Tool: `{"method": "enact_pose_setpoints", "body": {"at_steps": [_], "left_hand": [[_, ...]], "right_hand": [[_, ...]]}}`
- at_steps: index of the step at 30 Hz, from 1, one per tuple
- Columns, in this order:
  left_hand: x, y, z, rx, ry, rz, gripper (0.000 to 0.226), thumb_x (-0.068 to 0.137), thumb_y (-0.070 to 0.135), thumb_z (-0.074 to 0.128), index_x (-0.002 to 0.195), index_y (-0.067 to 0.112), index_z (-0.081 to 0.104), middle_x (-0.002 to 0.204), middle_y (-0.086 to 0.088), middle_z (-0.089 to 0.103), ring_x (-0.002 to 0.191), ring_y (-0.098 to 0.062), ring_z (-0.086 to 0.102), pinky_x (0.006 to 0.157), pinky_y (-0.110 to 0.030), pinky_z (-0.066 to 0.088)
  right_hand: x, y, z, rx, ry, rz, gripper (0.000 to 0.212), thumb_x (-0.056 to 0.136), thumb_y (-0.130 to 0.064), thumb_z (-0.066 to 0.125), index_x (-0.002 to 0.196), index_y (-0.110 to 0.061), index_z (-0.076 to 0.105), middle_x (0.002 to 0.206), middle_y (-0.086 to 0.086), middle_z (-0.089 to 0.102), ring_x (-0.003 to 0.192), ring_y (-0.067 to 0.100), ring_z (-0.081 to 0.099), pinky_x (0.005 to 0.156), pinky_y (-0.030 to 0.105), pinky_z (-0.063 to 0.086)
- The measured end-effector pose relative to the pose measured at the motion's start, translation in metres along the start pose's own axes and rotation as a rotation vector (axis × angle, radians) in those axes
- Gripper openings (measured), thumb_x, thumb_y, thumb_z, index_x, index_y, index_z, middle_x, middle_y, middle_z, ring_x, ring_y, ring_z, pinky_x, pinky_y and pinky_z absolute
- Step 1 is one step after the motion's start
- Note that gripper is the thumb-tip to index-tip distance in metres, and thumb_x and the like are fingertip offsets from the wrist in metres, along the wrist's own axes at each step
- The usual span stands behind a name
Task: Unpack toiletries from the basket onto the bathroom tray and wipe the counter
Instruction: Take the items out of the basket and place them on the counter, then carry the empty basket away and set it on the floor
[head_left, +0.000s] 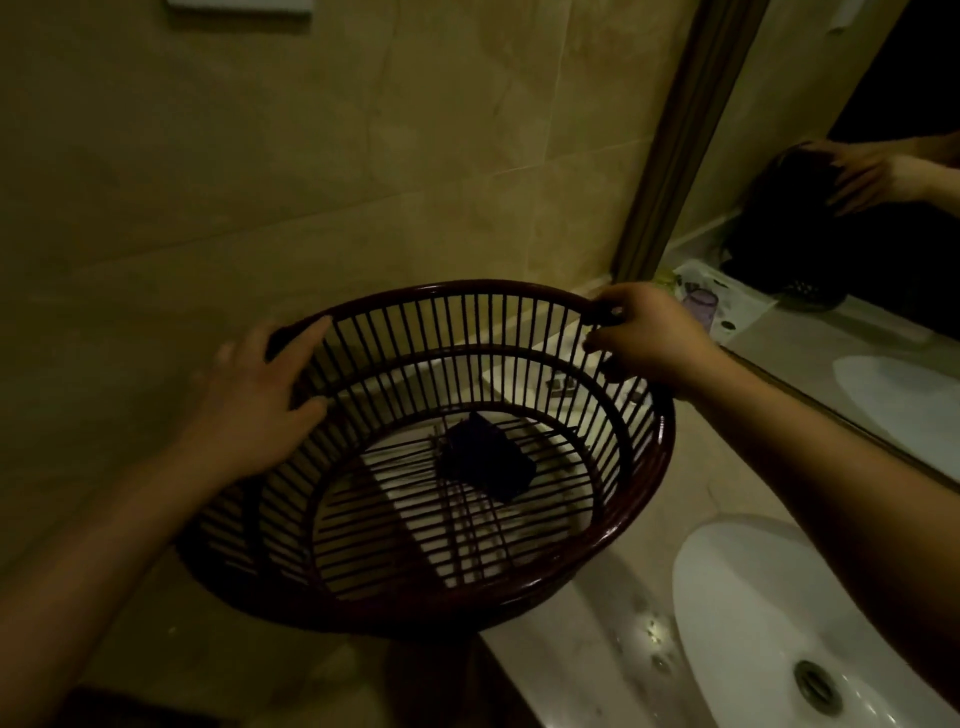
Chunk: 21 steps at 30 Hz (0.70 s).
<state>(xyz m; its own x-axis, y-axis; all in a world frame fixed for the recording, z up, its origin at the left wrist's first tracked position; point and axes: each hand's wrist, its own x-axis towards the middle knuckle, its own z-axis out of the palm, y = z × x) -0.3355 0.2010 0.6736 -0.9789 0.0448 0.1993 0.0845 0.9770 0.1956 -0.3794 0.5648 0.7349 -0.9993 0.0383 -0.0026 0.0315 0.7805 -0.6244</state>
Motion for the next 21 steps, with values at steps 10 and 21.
{"method": "enact_pose_setpoints", "body": {"at_steps": [10,21], "left_hand": [[-0.101,-0.025,-0.036,-0.217,0.089,-0.283,0.08,0.081,0.055,0.047,0.152,0.025,0.028,0.152,-0.009,0.029,0.116,-0.042,0.051,0.103,-0.052,0.04],[-0.227,-0.042,-0.067,0.144,0.279,-0.586,0.073,0.082,0.055,0.043,0.15,0.028,0.033,0.134,-0.023,0.044,0.112,-0.048,0.046,0.089,-0.056,0.045]], "right_hand": [[-0.024,-0.047,0.01,0.098,-0.081,-0.143,0.032,0.087,-0.011,0.071,0.116,-0.021,0.062,0.095,0.003,0.069,0.067,0.018,0.073,0.062,0.037,0.063],[-0.061,-0.112,0.082,0.212,-0.347,-0.39,0.016,0.092,-0.026,0.064,0.108,-0.026,0.062,0.097,0.001,0.068,0.077,0.016,0.069,0.064,0.033,0.059]]}}
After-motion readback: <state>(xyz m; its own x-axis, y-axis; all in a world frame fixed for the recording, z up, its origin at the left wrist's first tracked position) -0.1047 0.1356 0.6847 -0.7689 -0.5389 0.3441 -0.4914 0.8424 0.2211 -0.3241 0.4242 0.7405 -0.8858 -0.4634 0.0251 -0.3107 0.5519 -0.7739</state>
